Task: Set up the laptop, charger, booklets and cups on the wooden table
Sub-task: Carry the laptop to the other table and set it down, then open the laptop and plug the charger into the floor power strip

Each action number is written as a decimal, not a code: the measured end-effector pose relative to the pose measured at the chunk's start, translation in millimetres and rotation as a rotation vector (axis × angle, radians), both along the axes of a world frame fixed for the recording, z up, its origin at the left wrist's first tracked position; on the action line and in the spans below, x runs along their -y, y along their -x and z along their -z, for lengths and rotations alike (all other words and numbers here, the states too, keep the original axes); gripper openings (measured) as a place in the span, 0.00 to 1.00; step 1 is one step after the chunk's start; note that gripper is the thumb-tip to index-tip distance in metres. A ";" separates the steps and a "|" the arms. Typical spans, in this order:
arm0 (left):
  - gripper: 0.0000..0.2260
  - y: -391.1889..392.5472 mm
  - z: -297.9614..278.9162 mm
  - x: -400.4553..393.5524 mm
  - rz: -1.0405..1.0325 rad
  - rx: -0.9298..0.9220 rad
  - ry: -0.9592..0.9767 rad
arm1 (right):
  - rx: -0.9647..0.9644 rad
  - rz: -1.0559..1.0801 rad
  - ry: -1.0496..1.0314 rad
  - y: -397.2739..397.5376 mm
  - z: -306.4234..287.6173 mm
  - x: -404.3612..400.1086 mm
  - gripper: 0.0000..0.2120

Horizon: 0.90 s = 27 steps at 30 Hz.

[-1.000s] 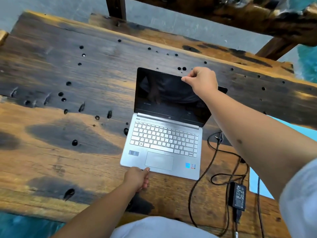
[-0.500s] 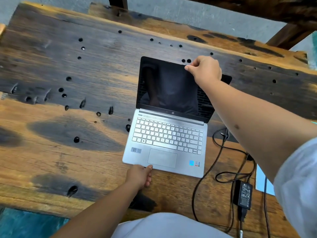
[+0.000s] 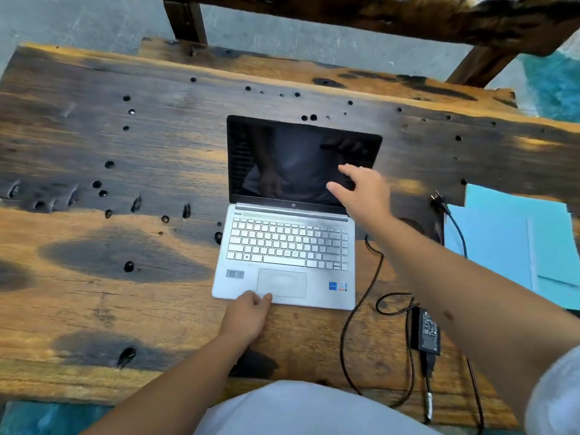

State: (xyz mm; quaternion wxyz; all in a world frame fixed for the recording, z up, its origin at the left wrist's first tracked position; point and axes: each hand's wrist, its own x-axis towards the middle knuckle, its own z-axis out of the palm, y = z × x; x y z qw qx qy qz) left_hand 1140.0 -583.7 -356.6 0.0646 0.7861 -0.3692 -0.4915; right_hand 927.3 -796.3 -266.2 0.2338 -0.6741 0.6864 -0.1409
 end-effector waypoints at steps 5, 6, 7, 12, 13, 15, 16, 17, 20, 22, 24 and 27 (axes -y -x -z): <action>0.28 13.3 -28.0 -3.3 0.313 0.141 0.221 | -0.052 0.025 -0.170 44.3 24.0 -119.8 0.25; 0.31 16.9 -32.4 -4.5 0.365 0.165 0.270 | -0.046 0.025 -0.178 51.4 27.0 -140.7 0.25; 0.34 20.8 -36.4 -5.7 0.424 0.196 0.309 | -0.028 0.036 -0.189 58.1 30.1 -160.1 0.26; 0.40 48.2 -49.4 -10.8 0.701 0.332 0.353 | 0.067 0.183 -0.315 80.6 38.6 -221.5 0.37; 0.40 55.4 -51.2 -11.3 0.744 0.352 0.373 | 0.099 0.208 -0.309 82.4 38.1 -227.7 0.37; 0.40 69.6 -54.4 -11.6 0.808 0.375 0.408 | 0.120 0.225 -0.294 84.9 36.7 -237.1 0.38; 0.40 76.3 -56.1 -11.3 0.831 0.377 0.421 | 0.125 0.225 -0.291 86.6 36.5 -240.6 0.37; 0.40 82.4 -57.6 -10.8 0.854 0.377 0.434 | 0.133 0.223 -0.293 88.6 36.0 -242.6 0.36; 0.38 99.1 -61.1 -9.5 0.915 0.375 0.473 | 0.154 0.216 -0.290 97.0 33.7 -242.4 0.34; 0.38 109.0 -63.5 -5.8 0.928 0.373 0.483 | 0.148 0.214 -0.283 102.8 31.7 -237.9 0.34; 0.38 117.1 -65.0 1.5 0.933 0.382 0.490 | 0.123 0.198 -0.262 107.7 29.3 -230.2 0.33; 0.38 125.4 -62.8 16.7 0.945 0.390 0.477 | 0.067 0.169 -0.235 115.8 26.9 -213.1 0.31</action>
